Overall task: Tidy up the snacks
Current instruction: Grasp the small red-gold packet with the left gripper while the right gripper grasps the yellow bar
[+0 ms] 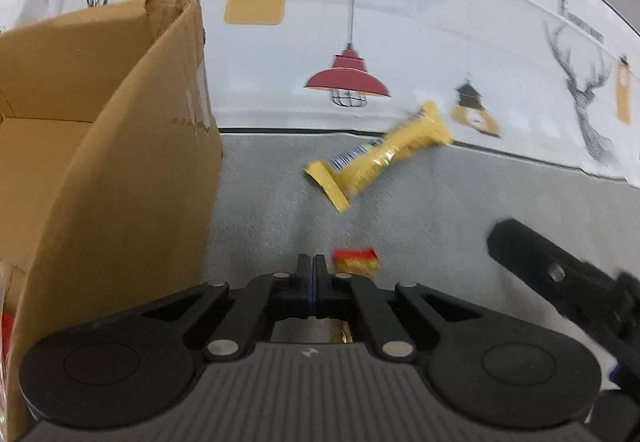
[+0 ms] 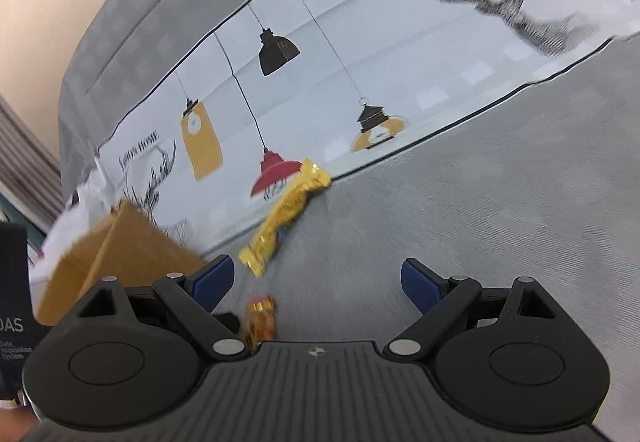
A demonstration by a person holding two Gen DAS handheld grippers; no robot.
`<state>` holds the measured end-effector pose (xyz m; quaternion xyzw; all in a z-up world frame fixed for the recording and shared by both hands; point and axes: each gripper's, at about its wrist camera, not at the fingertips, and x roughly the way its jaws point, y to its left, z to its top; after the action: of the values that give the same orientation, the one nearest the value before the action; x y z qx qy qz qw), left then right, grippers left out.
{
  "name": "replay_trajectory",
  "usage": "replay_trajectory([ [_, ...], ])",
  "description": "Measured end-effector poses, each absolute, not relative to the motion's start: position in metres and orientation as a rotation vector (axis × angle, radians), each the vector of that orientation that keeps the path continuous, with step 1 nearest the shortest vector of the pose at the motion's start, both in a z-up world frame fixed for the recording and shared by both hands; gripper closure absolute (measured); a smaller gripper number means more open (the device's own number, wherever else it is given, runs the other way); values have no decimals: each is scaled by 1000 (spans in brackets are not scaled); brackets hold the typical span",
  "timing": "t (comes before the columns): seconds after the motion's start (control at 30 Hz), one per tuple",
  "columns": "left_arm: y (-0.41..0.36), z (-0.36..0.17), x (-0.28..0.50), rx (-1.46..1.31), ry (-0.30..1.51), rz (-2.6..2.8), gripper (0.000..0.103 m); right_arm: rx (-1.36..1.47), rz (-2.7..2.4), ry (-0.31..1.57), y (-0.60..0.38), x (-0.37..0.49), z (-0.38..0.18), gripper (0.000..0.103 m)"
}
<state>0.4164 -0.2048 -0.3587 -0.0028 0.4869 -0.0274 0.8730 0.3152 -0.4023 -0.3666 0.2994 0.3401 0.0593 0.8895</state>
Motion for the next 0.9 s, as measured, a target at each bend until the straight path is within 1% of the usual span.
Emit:
replay_trajectory([
  [0.17, -210, -366, 425, 6, 1034, -61, 103, 759, 209, 702, -393, 366, -393, 12],
  [0.33, -206, -372, 421, -12, 1063, -101, 103, 754, 270, 703, -384, 406, -404, 15],
  [0.37, -206, -372, 422, -21, 1068, -102, 103, 749, 279, 703, -383, 412, -404, 18],
  [0.43, -205, -372, 424, -34, 1073, -106, 103, 747, 292, 702, -381, 421, -405, 26],
  [0.47, -205, -373, 425, -34, 1074, -105, 103, 744, 288, 704, -379, 425, -407, 38],
  [0.5, -205, -372, 425, -35, 1073, -104, 103, 739, 281, 709, -378, 427, -409, 58],
  [0.57, -205, -372, 425, -35, 1074, -104, 103, 732, 269, 744, -377, 433, -413, 83],
  [0.67, -205, -371, 425, -34, 1075, -106, 103, 732, 257, 749, -381, 429, -413, 83],
  [0.7, -205, -370, 424, -34, 1074, -106, 103, 727, 249, 747, -383, 426, -410, 85],
  [0.9, -206, -362, 416, -55, 1079, -138, 103, 618, 218, 782, -410, 388, -378, 87],
])
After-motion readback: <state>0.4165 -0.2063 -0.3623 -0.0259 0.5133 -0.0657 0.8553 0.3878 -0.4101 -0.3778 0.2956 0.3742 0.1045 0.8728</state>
